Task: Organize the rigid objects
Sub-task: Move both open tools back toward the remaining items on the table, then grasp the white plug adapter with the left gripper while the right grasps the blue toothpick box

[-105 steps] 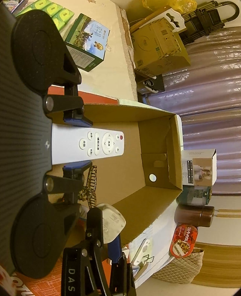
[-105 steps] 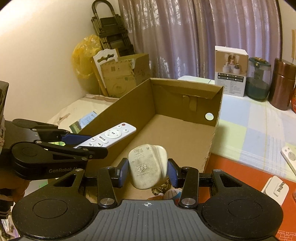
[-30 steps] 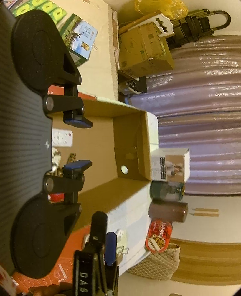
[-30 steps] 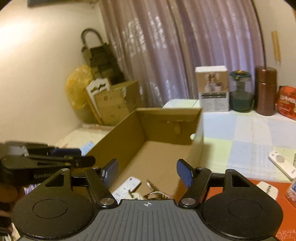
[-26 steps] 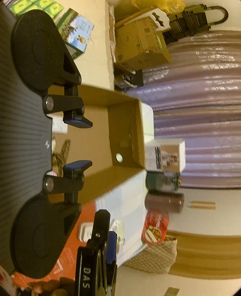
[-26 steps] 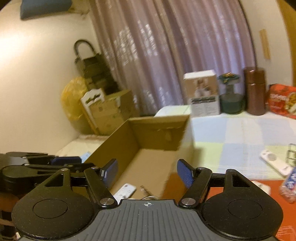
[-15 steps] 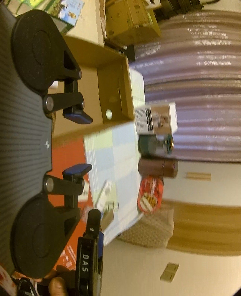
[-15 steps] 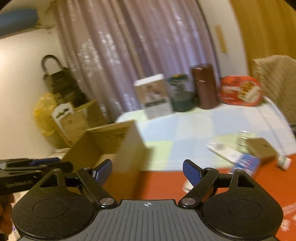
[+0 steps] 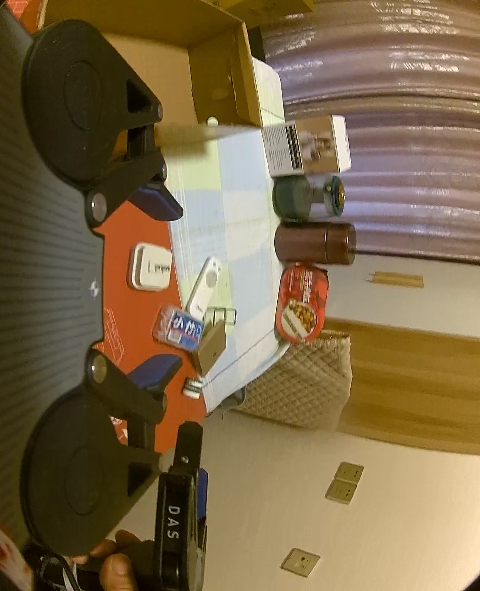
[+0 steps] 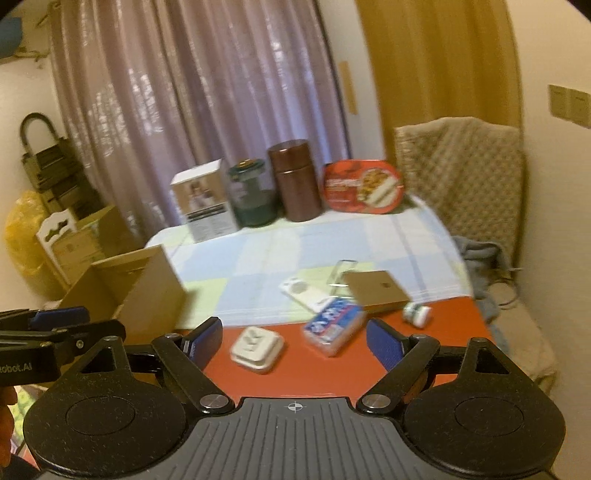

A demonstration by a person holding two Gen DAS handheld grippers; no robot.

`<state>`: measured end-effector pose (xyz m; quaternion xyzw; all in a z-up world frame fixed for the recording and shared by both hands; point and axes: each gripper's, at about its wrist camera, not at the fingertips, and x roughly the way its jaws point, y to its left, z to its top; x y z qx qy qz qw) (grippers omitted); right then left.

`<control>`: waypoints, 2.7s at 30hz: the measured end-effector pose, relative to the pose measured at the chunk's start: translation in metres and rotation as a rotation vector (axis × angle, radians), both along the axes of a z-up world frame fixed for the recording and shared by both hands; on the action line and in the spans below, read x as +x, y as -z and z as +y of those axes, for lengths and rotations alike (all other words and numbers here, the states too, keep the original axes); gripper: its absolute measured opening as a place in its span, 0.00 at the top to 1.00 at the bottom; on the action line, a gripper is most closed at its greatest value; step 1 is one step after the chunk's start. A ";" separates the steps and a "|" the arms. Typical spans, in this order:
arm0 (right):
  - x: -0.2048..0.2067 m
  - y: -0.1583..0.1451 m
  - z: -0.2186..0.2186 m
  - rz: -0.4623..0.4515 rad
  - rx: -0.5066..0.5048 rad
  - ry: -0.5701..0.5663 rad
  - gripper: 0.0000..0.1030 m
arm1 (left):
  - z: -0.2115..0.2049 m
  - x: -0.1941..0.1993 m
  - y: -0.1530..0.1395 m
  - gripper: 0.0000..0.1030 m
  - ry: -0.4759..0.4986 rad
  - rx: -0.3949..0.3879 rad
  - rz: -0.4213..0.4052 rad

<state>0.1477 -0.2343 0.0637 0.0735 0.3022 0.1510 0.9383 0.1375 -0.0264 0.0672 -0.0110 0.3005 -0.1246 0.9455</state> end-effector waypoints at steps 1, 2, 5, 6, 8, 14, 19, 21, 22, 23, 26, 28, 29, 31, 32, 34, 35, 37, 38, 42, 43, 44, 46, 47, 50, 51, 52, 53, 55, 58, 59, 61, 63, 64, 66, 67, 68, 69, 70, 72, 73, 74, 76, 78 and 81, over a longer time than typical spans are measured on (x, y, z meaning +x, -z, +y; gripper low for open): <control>-0.001 0.000 -0.007 -0.002 -0.001 0.013 0.20 | -0.005 0.002 0.002 0.26 0.005 -0.002 0.003; 0.000 0.001 -0.012 -0.002 -0.001 0.024 0.20 | -0.009 0.002 0.004 0.26 0.010 -0.003 0.006; 0.003 0.006 -0.028 -0.001 0.002 0.048 0.20 | -0.019 0.007 0.014 0.20 0.015 -0.008 0.013; 0.004 0.008 -0.032 0.000 0.002 0.054 0.19 | -0.021 0.009 0.018 0.20 0.014 -0.006 0.017; 0.007 0.014 -0.040 0.002 -0.003 0.071 0.19 | -0.026 0.014 0.028 0.19 0.015 -0.003 0.028; 0.013 0.039 -0.056 0.009 -0.005 0.095 0.19 | -0.035 0.024 0.059 0.19 0.008 0.014 0.039; 0.023 0.064 -0.064 0.003 -0.010 0.110 0.19 | -0.036 0.033 0.085 0.19 -0.011 0.002 0.024; 0.027 0.073 -0.065 0.002 -0.016 0.112 0.19 | -0.034 0.038 0.097 0.19 -0.018 0.000 0.026; 0.030 0.078 -0.064 0.004 -0.016 0.110 0.19 | -0.034 0.041 0.102 0.19 -0.025 0.007 0.027; 0.033 0.082 -0.064 0.006 -0.017 0.103 0.19 | -0.034 0.045 0.108 0.19 -0.033 0.022 0.027; 0.043 0.092 -0.060 0.017 -0.032 0.075 0.19 | -0.032 0.060 0.124 0.19 -0.055 0.054 0.026; 0.051 0.099 -0.055 0.028 -0.049 0.052 0.19 | -0.030 0.071 0.134 0.19 -0.070 0.068 0.032; 0.055 0.101 -0.053 0.033 -0.054 0.041 0.19 | -0.029 0.076 0.139 0.20 -0.068 0.070 0.038; 0.065 0.105 -0.049 0.039 -0.057 0.028 0.19 | -0.027 0.090 0.151 0.25 -0.066 0.073 0.064; 0.070 0.106 -0.047 0.041 -0.058 0.024 0.19 | -0.026 0.096 0.156 0.26 -0.067 0.078 0.072; 0.079 0.109 -0.043 0.045 -0.062 0.013 0.19 | -0.026 0.105 0.162 0.26 -0.072 0.089 0.077; 0.084 0.111 -0.040 0.050 -0.068 0.005 0.19 | -0.026 0.111 0.166 0.27 -0.073 0.097 0.081; 0.091 0.113 -0.035 0.052 -0.081 -0.009 0.19 | -0.027 0.121 0.173 0.26 -0.079 0.109 0.096; 0.095 0.114 -0.033 0.052 -0.091 -0.016 0.19 | -0.028 0.125 0.177 0.26 -0.081 0.120 0.103; 0.107 0.122 -0.024 0.070 -0.127 -0.039 0.19 | -0.033 0.140 0.189 0.27 -0.059 0.140 0.129; 0.109 0.124 -0.023 0.077 -0.128 -0.039 0.19 | -0.033 0.143 0.191 0.27 -0.054 0.142 0.136; 0.111 0.125 -0.023 0.084 -0.126 -0.037 0.19 | -0.034 0.146 0.194 0.27 -0.049 0.148 0.143; 0.116 0.127 -0.024 0.100 -0.117 -0.030 0.19 | -0.033 0.150 0.195 0.29 -0.045 0.145 0.139; 0.117 0.128 -0.025 0.105 -0.111 -0.023 0.19 | -0.033 0.150 0.195 0.33 -0.044 0.143 0.139; 0.122 0.129 -0.026 0.120 -0.090 -0.009 0.19 | -0.032 0.151 0.192 0.41 -0.044 0.131 0.149; 0.123 0.130 -0.026 0.126 -0.081 -0.006 0.19 | -0.032 0.151 0.192 0.41 -0.048 0.128 0.153; 0.124 0.131 -0.025 0.132 -0.069 -0.007 0.19 | -0.032 0.149 0.192 0.41 -0.051 0.125 0.155; 0.126 0.132 -0.024 0.138 -0.056 -0.008 0.19 | -0.031 0.146 0.192 0.41 -0.055 0.126 0.155; 0.128 0.132 -0.020 0.142 -0.042 -0.012 0.19 | -0.029 0.141 0.191 0.41 -0.064 0.132 0.154; 0.133 0.132 -0.009 0.137 -0.026 -0.025 0.19 | -0.025 0.133 0.191 0.41 -0.073 0.145 0.148; 0.135 0.132 -0.004 0.133 -0.023 -0.032 0.19 | -0.023 0.130 0.192 0.41 -0.075 0.143 0.146; 0.140 0.134 0.007 0.131 -0.015 -0.047 0.19 | -0.020 0.127 0.192 0.41 -0.074 0.136 0.142; 0.147 0.139 0.016 0.141 -0.004 -0.055 0.19 | -0.019 0.125 0.192 0.41 -0.072 0.139 0.138; 0.152 0.142 0.022 0.148 -0.005 -0.055 0.19 | -0.018 0.125 0.192 0.41 -0.073 0.136 0.136; 0.160 0.148 0.031 0.155 -0.029 -0.041 0.19 | -0.016 0.125 0.193 0.41 -0.082 0.133 0.133; 0.165 0.152 0.035 0.156 -0.044 -0.021 0.19 | -0.015 0.125 0.193 0.41 -0.085 0.132 0.129; 0.169 0.155 0.038 0.161 -0.051 -0.004 0.19 | -0.015 0.125 0.194 0.41 -0.087 0.132 0.125; 0.173 0.158 0.039 0.170 -0.053 0.009 0.19 | -0.015 0.125 0.194 0.41 -0.086 0.132 0.121; 0.177 0.162 0.039 0.183 -0.047 0.024 0.19 | -0.015 0.124 0.194 0.41 -0.084 0.135 0.117; 0.185 0.169 0.040 0.208 -0.033 0.044 0.19 | -0.016 0.124 0.194 0.41 -0.082 0.141 0.110; 0.188 0.171 0.041 0.217 -0.033 0.051 0.19 | -0.016 0.123 0.194 0.41 -0.083 0.141 0.109; 0.190 0.173 0.041 0.211 -0.038 0.056 0.19 | -0.016 0.123 0.195 0.41 -0.084 0.140 0.107; 0.193 0.174 0.043 0.205 -0.065 0.047 0.19 | -0.015 0.122 0.195 0.41 -0.086 0.134 0.106; 0.192 0.173 0.044 0.206 -0.098 0.019 0.23 | -0.015 0.122 0.195 0.41 -0.085 0.132 0.105; 0.183 0.169 0.044 0.207 -0.151 -0.026 0.33 | -0.015 0.121 0.195 0.41 -0.073 0.129 0.113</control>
